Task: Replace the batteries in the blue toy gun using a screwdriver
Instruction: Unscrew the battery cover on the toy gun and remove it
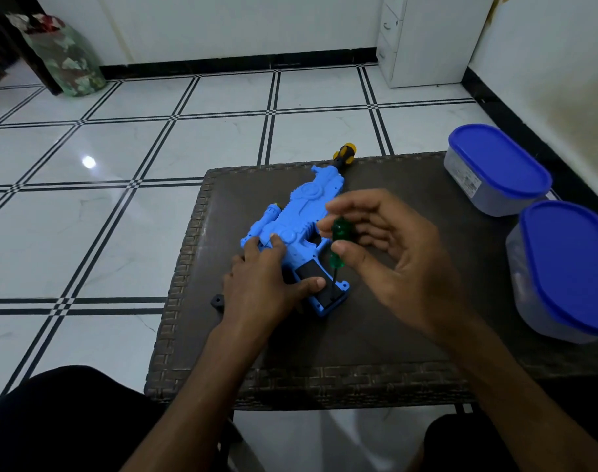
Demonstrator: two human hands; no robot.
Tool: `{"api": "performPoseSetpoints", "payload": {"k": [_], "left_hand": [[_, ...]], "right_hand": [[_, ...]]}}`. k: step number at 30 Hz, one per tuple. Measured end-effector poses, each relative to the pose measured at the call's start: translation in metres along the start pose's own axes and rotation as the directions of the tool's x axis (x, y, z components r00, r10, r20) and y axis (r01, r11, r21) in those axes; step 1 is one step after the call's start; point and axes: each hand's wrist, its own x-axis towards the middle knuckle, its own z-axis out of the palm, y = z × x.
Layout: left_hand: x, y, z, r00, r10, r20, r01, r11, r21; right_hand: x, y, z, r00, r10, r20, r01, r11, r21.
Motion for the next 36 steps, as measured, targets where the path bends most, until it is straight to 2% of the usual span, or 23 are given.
{"api": "performPoseSetpoints", "payload": {"k": [5,10,15,19,25,28,33,36], "left_hand": [[0.0001,0.0016,-0.0005,1.000,-0.005,0.004,0.005,1.000,-0.009],[-0.0010,0.0024,-0.0012,1.000,-0.006,0.003,0.006,1.000,-0.017],[-0.0009,0.0027,-0.0028,1.000,-0.013,0.027,0.013,0.999,-0.029],[-0.0012,0.0043,-0.0047,0.999,-0.017,0.027,0.017,0.999,-0.031],[-0.0025,0.0069,-0.0059,0.999,-0.019,0.048,0.020,1.000,-0.012],[-0.0025,0.0065,-0.0045,0.999,-0.015,0.040,0.015,1.000,-0.002],[-0.0032,0.0077,-0.0054,0.998,-0.023,0.057,0.022,1.000,0.009],[-0.0040,0.0087,-0.0066,0.998,-0.019,0.058,0.019,1.000,0.005]], "right_hand": [[0.0000,-0.0011,-0.0024,0.999,-0.030,0.034,0.031,0.999,-0.041],[0.0025,0.0007,0.0006,0.997,-0.069,-0.024,0.066,0.991,-0.113],[0.0009,-0.0014,0.0009,0.999,-0.023,0.043,0.025,0.999,-0.037],[-0.0008,0.0000,0.0001,0.995,-0.063,0.076,0.070,0.992,-0.102],[0.0034,0.0021,0.0007,0.993,-0.114,-0.004,0.112,0.980,-0.162],[0.0000,0.0016,0.0003,0.998,-0.062,-0.019,0.060,0.995,-0.086],[-0.0019,0.0001,-0.0014,0.997,-0.063,0.032,0.066,0.992,-0.105],[0.0000,-0.0001,-0.0011,0.997,-0.078,0.011,0.079,0.986,-0.144]]}}
